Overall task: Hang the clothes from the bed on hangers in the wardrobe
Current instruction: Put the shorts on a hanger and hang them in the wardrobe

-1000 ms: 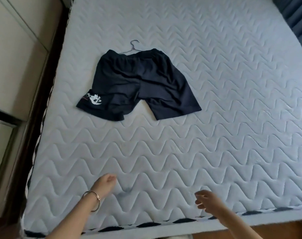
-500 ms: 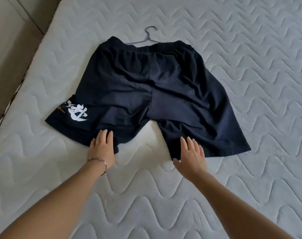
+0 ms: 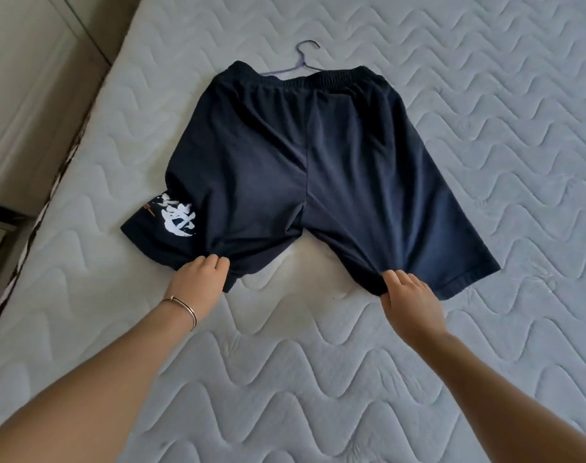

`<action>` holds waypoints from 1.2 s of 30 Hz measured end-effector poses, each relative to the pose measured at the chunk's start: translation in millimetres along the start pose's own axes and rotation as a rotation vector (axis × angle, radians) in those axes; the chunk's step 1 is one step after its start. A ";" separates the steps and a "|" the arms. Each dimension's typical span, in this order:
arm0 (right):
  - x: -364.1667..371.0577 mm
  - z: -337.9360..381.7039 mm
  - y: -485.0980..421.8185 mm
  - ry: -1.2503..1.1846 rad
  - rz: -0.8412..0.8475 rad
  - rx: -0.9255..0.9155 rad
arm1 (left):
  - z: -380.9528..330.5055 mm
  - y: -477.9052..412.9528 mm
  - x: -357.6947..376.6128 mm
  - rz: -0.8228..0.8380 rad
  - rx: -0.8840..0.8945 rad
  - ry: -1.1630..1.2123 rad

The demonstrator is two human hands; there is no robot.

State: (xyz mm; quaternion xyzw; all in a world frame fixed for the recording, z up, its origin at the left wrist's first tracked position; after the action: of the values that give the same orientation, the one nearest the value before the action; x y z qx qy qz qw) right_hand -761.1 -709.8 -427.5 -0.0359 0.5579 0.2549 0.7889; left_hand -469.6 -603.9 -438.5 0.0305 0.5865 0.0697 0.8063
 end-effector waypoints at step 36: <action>77.2 47.9 246.0 -0.297 0.441 0.145 | -38.0 276.0 36.0 0.492 -0.885 0.859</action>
State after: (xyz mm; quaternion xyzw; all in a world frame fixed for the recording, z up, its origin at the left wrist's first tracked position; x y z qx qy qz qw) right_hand -809.6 -452.1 -422.9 0.1807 0.4472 0.3823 0.7882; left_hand -516.0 -327.0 -448.0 -0.2012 0.7476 0.4922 0.3979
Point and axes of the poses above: each hand's wrist, its own y-axis away from the middle knuckle, its own x-axis out of the palm, z = x × y, the point moved 3 cm from there along -y, towards the middle knuckle, and after that the axes turned 11 degrees about -y, right-handed, at the moved point
